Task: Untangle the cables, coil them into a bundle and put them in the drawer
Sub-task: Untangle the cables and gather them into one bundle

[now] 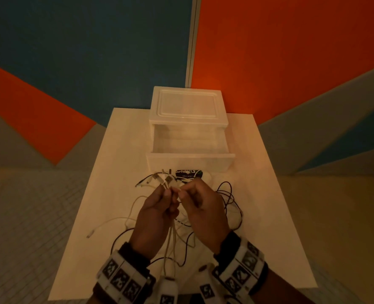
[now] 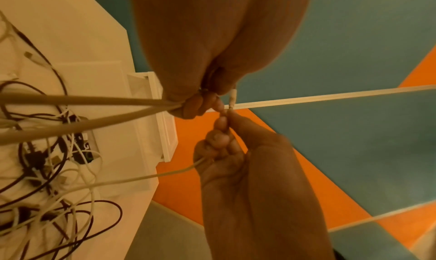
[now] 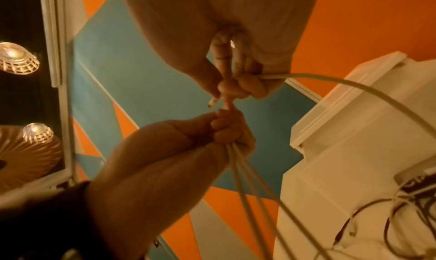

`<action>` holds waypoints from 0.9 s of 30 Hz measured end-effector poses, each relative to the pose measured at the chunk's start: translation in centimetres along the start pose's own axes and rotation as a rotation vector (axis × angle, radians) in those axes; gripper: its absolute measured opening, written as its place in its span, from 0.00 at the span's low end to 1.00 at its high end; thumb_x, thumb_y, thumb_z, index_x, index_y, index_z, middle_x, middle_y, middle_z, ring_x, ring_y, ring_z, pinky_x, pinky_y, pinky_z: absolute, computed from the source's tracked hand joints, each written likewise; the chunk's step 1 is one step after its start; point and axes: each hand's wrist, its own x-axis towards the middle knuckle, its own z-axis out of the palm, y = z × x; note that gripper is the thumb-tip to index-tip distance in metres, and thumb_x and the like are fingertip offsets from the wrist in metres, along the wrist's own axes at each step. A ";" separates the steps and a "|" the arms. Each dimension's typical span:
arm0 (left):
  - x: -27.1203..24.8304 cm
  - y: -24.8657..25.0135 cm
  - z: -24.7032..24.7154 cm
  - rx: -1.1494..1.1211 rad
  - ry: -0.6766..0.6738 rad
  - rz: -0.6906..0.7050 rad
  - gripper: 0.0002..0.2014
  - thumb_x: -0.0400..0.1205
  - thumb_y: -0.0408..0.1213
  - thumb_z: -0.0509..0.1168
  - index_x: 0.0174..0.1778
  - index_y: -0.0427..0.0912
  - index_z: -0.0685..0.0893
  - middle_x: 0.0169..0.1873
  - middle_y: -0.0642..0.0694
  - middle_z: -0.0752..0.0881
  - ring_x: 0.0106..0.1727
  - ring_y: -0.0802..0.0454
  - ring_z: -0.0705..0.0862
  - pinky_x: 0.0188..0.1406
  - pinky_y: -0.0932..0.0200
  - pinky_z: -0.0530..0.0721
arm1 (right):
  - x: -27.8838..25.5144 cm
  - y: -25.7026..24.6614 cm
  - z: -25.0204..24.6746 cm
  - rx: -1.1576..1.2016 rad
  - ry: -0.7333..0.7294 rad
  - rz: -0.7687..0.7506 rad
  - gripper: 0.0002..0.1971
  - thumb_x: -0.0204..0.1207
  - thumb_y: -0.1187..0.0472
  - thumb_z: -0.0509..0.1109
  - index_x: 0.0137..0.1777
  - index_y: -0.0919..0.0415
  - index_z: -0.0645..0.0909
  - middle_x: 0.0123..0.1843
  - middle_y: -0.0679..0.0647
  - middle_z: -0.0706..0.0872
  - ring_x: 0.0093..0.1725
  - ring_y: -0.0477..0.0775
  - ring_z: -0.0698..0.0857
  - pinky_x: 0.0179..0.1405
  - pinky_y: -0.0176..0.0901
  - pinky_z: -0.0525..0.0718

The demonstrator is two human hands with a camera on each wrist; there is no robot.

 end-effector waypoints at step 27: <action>-1.7 1.6 0.0 -0.093 -0.071 0.099 0.15 0.86 0.44 0.56 0.37 0.40 0.72 0.26 0.49 0.61 0.24 0.55 0.63 0.27 0.60 0.73 | -5.0 7.3 -1.9 -0.007 -0.534 0.154 0.15 0.86 0.50 0.55 0.38 0.42 0.76 0.34 0.40 0.76 0.36 0.42 0.73 0.42 0.36 0.72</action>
